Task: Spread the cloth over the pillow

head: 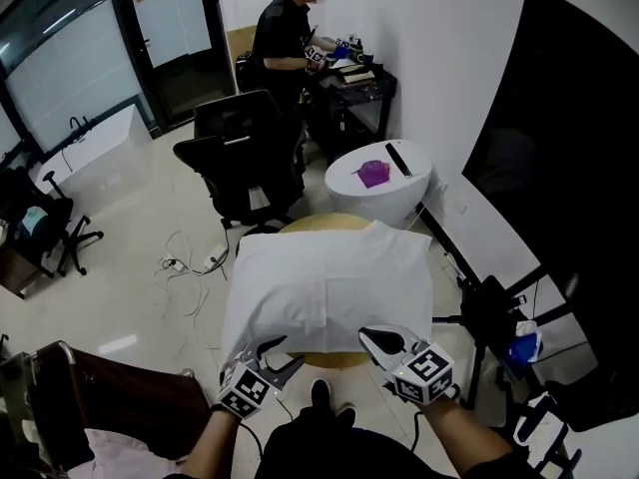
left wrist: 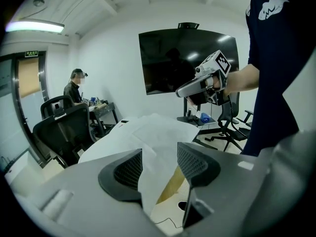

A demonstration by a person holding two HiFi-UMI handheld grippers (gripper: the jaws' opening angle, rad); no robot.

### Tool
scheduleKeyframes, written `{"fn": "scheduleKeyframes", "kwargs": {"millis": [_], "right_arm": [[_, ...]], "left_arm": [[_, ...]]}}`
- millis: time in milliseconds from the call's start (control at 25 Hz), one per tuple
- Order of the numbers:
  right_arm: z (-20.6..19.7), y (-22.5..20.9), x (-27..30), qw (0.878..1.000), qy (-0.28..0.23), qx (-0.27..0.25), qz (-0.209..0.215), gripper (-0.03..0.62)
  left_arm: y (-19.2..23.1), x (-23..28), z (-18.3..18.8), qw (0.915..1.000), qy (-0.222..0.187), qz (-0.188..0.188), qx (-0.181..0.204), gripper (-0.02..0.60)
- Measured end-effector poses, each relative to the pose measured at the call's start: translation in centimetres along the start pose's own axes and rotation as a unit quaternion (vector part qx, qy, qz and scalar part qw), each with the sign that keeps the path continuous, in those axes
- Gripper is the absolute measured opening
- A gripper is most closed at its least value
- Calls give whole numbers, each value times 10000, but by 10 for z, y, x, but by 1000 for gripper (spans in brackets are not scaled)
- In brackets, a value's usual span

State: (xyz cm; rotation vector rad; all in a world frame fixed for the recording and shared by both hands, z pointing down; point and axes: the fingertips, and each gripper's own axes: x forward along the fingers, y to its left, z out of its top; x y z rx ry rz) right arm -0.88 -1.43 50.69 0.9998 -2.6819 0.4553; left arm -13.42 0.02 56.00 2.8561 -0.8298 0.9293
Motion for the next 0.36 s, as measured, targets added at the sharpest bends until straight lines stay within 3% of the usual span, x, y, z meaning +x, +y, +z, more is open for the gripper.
{"fn": "scheduleKeyframes", "kwargs": {"millis": [360], "right_arm": [[-6,21,2,9997,-13,230,-8,6]], "left_arm": [[-9,-25,-26,9998,113,-16,-135,212]]}}
